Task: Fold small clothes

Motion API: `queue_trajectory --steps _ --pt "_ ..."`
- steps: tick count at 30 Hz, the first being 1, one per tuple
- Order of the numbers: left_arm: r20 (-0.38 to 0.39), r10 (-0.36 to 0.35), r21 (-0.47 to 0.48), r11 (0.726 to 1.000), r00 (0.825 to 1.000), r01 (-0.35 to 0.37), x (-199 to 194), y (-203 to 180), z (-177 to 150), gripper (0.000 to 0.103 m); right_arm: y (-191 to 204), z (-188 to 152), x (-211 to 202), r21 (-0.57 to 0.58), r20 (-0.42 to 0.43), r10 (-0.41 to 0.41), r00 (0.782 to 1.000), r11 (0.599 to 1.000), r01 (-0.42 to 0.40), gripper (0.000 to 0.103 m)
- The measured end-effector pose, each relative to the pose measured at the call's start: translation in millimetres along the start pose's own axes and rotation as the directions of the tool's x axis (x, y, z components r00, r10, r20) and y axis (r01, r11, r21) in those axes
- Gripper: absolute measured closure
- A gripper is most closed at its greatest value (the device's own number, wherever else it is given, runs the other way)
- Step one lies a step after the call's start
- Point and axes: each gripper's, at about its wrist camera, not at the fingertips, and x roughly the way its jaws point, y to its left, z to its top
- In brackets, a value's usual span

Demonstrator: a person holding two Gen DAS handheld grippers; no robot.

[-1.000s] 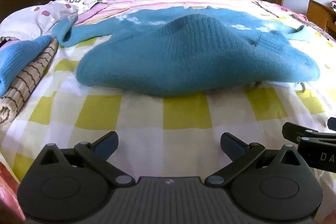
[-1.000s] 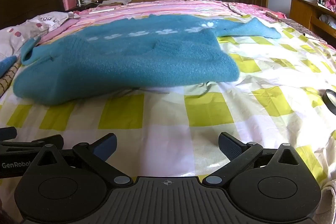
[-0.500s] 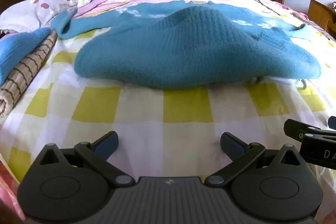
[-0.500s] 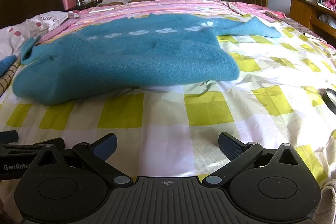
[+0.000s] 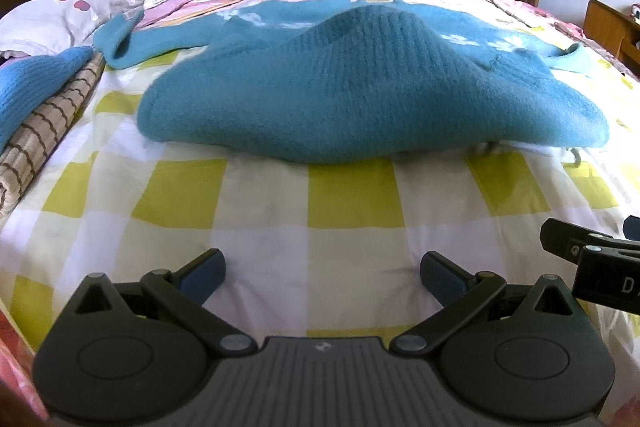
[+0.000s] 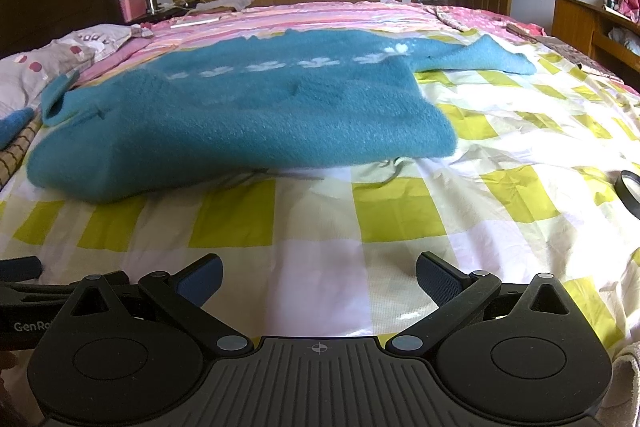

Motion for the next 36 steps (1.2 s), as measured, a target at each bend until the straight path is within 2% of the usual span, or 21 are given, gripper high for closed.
queue_trajectory --steps 9,36 --pt "-0.009 -0.011 0.005 1.0 1.0 0.011 -3.1 -0.6 3.8 0.0 0.0 2.3 -2.0 0.0 0.002 0.004 1.0 1.0 -0.004 0.0" --pt "0.081 -0.01 0.026 1.0 0.997 0.008 -18.8 0.7 34.7 0.0 1.3 21.8 -5.3 -0.023 0.035 0.037 0.999 0.999 -0.036 0.004"
